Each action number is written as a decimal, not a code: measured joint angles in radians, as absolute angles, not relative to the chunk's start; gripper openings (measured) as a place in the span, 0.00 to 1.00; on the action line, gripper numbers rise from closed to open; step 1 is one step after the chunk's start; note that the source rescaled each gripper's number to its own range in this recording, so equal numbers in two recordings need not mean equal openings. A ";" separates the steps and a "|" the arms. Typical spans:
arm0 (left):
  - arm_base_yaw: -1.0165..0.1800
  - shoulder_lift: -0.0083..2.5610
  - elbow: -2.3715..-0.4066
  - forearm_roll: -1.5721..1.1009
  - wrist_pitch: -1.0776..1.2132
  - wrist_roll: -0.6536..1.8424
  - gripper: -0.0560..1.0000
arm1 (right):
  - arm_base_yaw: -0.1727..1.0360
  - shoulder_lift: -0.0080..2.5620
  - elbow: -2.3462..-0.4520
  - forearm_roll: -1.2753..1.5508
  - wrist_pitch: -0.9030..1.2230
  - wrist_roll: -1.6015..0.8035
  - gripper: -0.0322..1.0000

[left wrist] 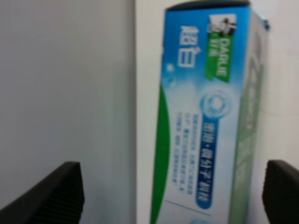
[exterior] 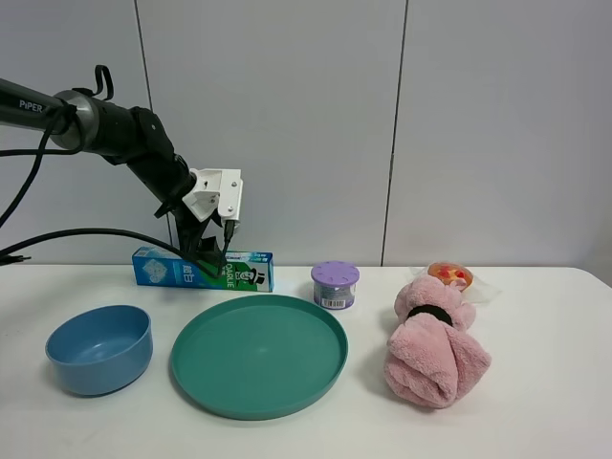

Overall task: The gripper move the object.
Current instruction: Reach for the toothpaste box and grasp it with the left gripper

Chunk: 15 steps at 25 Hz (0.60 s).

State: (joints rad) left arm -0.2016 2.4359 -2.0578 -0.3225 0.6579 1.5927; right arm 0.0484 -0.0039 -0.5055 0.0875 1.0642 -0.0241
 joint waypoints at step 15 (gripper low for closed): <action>-0.193 2.501 -2.058 -0.327 0.631 1.651 0.88 | 0.048 -0.004 -0.505 0.087 1.064 -0.024 1.00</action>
State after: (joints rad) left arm -0.1927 2.5005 -2.0578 -0.3270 0.6312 1.6509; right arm 0.0484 -0.0039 -0.5055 0.0875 1.0642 -0.0241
